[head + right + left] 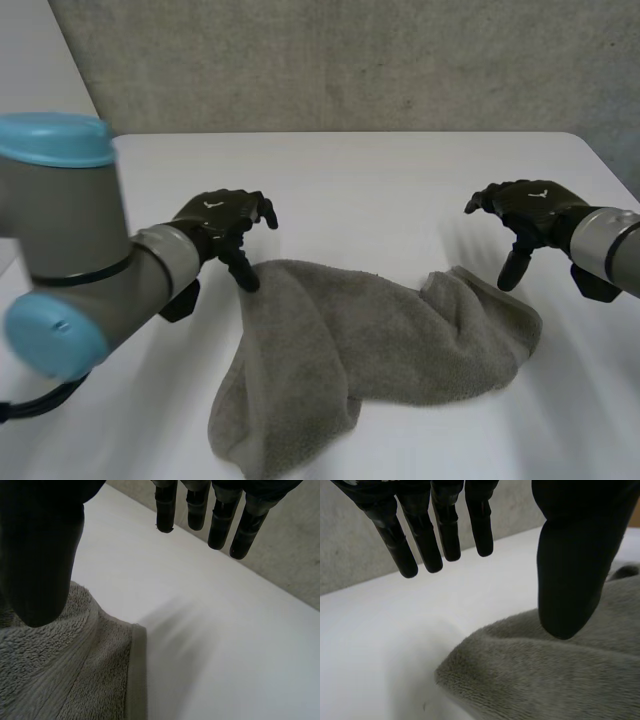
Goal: Fold the towel.
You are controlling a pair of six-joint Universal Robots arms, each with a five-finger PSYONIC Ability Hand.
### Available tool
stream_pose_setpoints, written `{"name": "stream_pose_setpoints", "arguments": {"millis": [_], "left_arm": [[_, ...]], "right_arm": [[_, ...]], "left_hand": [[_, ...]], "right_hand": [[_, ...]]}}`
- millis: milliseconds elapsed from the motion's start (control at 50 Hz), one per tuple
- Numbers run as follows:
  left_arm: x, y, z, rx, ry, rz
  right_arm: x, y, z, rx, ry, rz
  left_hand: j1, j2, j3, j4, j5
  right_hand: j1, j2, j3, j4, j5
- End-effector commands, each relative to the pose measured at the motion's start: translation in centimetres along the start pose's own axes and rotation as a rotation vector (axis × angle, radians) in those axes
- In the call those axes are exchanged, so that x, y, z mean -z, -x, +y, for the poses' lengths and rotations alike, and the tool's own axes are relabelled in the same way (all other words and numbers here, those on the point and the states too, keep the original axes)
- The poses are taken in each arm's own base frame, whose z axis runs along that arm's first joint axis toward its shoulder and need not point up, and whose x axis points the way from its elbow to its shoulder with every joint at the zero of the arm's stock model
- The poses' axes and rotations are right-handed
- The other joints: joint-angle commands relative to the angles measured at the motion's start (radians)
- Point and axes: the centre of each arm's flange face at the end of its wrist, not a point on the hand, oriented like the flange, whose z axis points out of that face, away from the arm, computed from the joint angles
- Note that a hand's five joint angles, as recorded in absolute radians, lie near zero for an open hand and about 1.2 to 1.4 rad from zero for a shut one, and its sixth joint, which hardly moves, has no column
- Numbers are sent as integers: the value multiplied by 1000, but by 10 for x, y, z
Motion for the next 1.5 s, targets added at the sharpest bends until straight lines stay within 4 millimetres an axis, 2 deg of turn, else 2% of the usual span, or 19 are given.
{"name": "stream_pose_setpoints", "arguments": {"millis": [20, 200, 280, 320, 400, 440, 480, 500, 520, 540, 580, 640, 740, 900, 1100, 1160, 1260, 1400, 1500], "left_arm": [[-48, 5, 22, -2, 41, -9], [-81, 8, 46, -10, 84, 0], [-83, 8, 57, -61, 132, -1], [-84, 9, 60, -146, 147, -6], [-84, 11, 48, -220, 110, -19], [-84, 16, 13, -261, 6, -96], [-84, 16, 13, -261, 5, -96], [-81, 22, -24, -263, -110, -173], [-74, 27, -65, -252, -246, -247], [-74, 27, -66, -252, -247, -247], [-57, 32, -127, -219, -482, -330], [-35, 33, -176, -154, -703, -357], [-21, 36, -193, -65, -794, -338], [-40, 55, -111, -43, -467, -350], [-34, 53, 49, -56, 5, -337], [-24, 50, 86, -58, 104, -330], [-14, 47, 97, -61, 143, -324], [10, 45, 67, -58, 50, -332], [14, 44, 58, -58, 15, -328]], "right_arm": [[-23, 17, 11, -2, 54, -72], [-37, 50, 31, 125, 133, -182], [-39, 53, 34, 177, 141, -194], [-41, 54, 34, 217, 136, -195], [-46, 50, 21, 263, 96, -159], [-52, 39, -11, 303, 8, -78], [-53, 32, -33, 316, -58, -27], [-53, 32, -33, 316, -59, -27], [-51, 19, -67, 325, -168, 51], [-46, 8, -103, 313, -300, 118], [-38, -2, -137, 282, -445, 183], [-19, -20, -184, 169, -688, 253], [-1, -25, -205, 93, -813, 263], [-28, -2, -138, 134, -527, 149], [-54, 55, 35, 326, 4, -83], [-52, 61, 55, 354, 67, -108], [-29, 68, 73, 348, 134, -136], [-13, 65, 63, 329, 95, -103], [-5, 67, 65, 327, 101, -106]], "left_hand": [[130, 128, 128, 132, 131], [132, 131, 131, 135, 134], [229, 228, 228, 232, 231], [691, 689, 689, 693, 692], [893, 891, 891, 895, 894], [893, 891, 891, 895, 894], [893, 891, 891, 895, 894], [893, 891, 891, 895, 894], [893, 891, 891, 895, 894], [893, 891, 891, 895, 894], [893, 891, 891, 895, 894], [893, 891, 891, 895, 894], [893, 891, 891, 895, 894], [893, 891, 891, 895, 894], [893, 891, 891, 895, 894], [893, 891, 891, 895, 894], [893, 891, 891, 895, 894], [893, 891, 891, 895, 894], [207, 206, 206, 209, 209]], "right_hand": [[10, 9, 22, 4, 27], [30, 29, 43, 24, 47], [392, 391, 404, 385, 408], [1138, 1137, 1150, 1131, 1154], [1142, 1141, 1154, 1136, 1159], [1142, 1141, 1154, 1136, 1159], [1142, 1141, 1154, 1136, 1159], [1142, 1141, 1154, 1136, 1159], [1142, 1141, 1154, 1136, 1159], [1142, 1141, 1154, 1136, 1159], [1142, 1141, 1154, 1136, 1159], [1142, 1141, 1154, 1136, 1159], [1142, 1141, 1154, 1136, 1159], [1142, 1141, 1154, 1136, 1159], [1142, 1141, 1154, 1136, 1159], [1142, 1141, 1154, 1136, 1159], [1142, 1141, 1154, 1136, 1159], [1142, 1141, 1154, 1136, 1159], [1142, 1141, 1154, 1136, 1159]]}}
